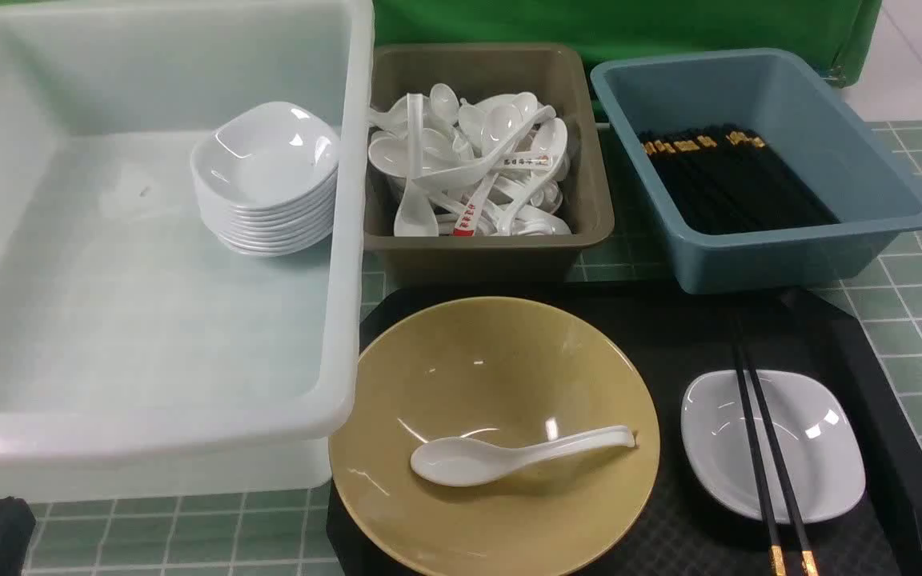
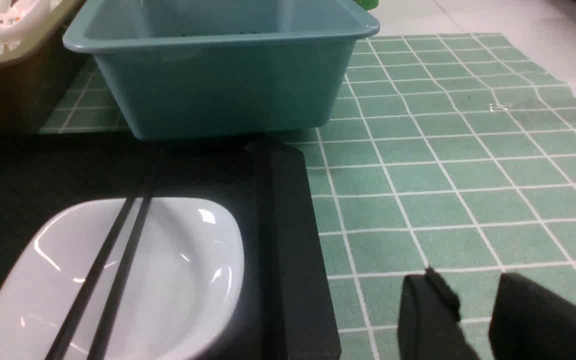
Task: On blue table put chopsticks spoon bowls plates into blue grey white boxes.
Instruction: 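Move the grippers toward the tableware on the black tray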
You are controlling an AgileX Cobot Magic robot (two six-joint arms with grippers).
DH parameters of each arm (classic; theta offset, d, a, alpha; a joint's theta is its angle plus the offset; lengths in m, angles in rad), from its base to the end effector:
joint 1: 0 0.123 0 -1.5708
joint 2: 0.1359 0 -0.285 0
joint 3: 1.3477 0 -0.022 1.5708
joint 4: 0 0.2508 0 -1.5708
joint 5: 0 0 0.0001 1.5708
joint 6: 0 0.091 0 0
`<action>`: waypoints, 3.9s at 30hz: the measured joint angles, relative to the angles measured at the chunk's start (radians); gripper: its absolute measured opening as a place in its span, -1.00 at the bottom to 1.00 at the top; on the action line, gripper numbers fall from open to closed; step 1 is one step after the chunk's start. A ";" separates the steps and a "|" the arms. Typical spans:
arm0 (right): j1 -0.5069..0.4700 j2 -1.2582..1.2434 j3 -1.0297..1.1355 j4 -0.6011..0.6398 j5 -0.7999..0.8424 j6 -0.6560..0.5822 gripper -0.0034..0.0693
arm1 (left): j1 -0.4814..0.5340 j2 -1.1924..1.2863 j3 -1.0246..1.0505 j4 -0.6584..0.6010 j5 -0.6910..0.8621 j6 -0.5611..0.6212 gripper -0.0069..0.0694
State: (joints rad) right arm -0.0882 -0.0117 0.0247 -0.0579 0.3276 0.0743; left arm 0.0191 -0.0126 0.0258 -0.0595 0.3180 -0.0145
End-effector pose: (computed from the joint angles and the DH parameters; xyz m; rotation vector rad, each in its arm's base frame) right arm 0.0534 -0.0064 0.1760 0.1113 1.8207 -0.0655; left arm 0.0540 -0.0007 0.1765 -0.0686 1.8133 -0.0537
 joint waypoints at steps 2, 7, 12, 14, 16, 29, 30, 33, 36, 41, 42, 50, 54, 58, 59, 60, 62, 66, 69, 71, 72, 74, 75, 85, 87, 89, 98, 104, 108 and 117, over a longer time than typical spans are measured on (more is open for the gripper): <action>0.000 0.000 0.000 0.000 0.000 0.000 -0.25 | 0.000 0.000 0.000 0.000 0.000 0.000 -0.85; 0.000 0.000 0.000 0.000 0.000 0.000 -0.25 | 0.000 0.000 0.000 0.000 0.000 0.000 -0.85; 0.000 0.000 0.000 0.000 0.000 0.000 -0.25 | 0.000 0.000 0.000 0.000 0.000 0.000 -0.85; 0.000 0.000 0.000 0.000 0.000 0.000 -0.25 | 0.000 0.000 0.000 0.000 0.000 0.000 -0.85; 0.000 0.000 0.000 0.000 0.000 0.000 -0.25 | 0.000 0.000 0.000 0.000 0.000 0.000 -0.85; 0.000 0.000 0.000 -0.006 -0.001 0.000 -0.25 | 0.000 0.000 0.000 0.000 0.000 0.000 -0.85; 0.000 0.000 0.000 -0.006 -0.001 0.000 -0.25 | 0.000 0.000 0.000 0.000 0.000 0.000 -0.85; 0.000 0.000 0.000 -0.007 -0.002 0.000 -0.25 | 0.000 0.000 0.000 0.000 0.000 0.000 -0.85; 0.000 0.000 0.000 -0.007 -0.005 0.000 -0.25 | 0.000 0.000 0.000 0.000 0.000 0.000 -0.85; 0.000 0.000 0.000 -0.007 -0.007 0.000 -0.25 | 0.000 0.000 0.000 0.000 0.000 0.000 -0.85; 0.000 0.000 0.000 -0.007 -0.007 0.000 -0.25 | 0.000 0.000 0.000 0.000 0.000 0.000 -0.85; 0.000 0.000 0.000 -0.007 -0.008 0.000 -0.25 | 0.000 0.000 0.000 0.002 0.000 0.000 -0.85; 0.000 0.000 0.000 -0.007 -0.008 0.000 -0.25 | 0.000 0.000 0.000 0.001 0.000 0.000 -0.85; 0.000 0.000 0.000 -0.007 -0.008 0.000 -0.25 | 0.000 0.000 0.000 -0.016 -0.003 0.000 -0.85; 0.000 0.000 0.000 -0.007 -0.008 0.000 -0.25 | 0.000 0.000 0.000 -0.026 -0.004 0.000 -0.85; 0.000 0.000 0.000 -0.007 -0.008 0.003 -0.25 | 0.000 0.000 0.000 -0.060 -0.007 -0.005 -0.85; 0.000 0.000 0.000 0.001 -0.008 0.027 -0.25 | 0.000 0.000 0.000 -0.116 -0.009 -0.022 -0.85; 0.000 0.000 0.001 0.137 -0.016 0.286 -0.25 | 0.000 0.000 0.001 -0.484 -0.040 -0.197 -0.85; 0.000 0.000 0.001 0.282 -0.018 0.534 -0.25 | 0.000 0.000 0.001 -0.738 -0.052 -0.292 -0.85; 0.000 0.000 0.001 0.378 -0.019 0.748 -0.25 | 0.000 0.000 0.001 -0.926 -0.069 -0.337 -0.85; 0.000 0.000 0.001 0.378 -0.019 0.750 -0.25 | 0.000 0.000 0.001 -0.933 -0.070 -0.337 -0.85; 0.000 0.000 0.001 0.385 -0.019 0.721 -0.25 | 0.000 0.000 0.001 -0.977 -0.083 -0.337 -0.85; 0.000 0.000 0.001 0.386 -0.019 0.683 -0.25 | 0.000 0.000 0.001 -0.986 -0.086 -0.336 -0.85; 0.000 0.015 -0.152 0.405 0.114 0.277 -0.35 | 0.000 0.003 -0.170 -0.946 0.019 0.128 -0.85; 0.002 0.072 -0.251 0.404 0.143 0.159 -0.48 | 0.000 0.034 -0.246 -0.916 0.056 0.239 -0.85; 0.017 0.147 -0.335 0.401 0.158 0.072 -0.64 | 0.000 0.105 -0.320 -0.857 0.106 0.316 -0.85; 0.109 0.760 -0.765 0.374 0.634 -0.354 -0.81 | -0.006 0.608 -0.758 -0.416 0.579 0.398 -0.85; 0.257 1.039 -0.876 0.298 0.751 -0.392 -0.81 | -0.188 0.785 -0.885 -0.308 0.631 0.467 -0.85; 0.373 1.184 -0.905 0.181 0.732 -0.287 -0.79 | -0.390 0.911 -0.932 -0.231 0.636 0.476 -0.85; 0.439 1.404 -0.940 0.116 0.564 -0.105 -0.29 | -0.621 1.118 -1.013 -0.141 0.603 0.432 -0.85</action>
State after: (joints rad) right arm 0.3507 1.3922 -0.9150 0.0583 0.8912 -0.0305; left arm -0.6020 1.1054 -0.9872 -0.2004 0.9213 0.4171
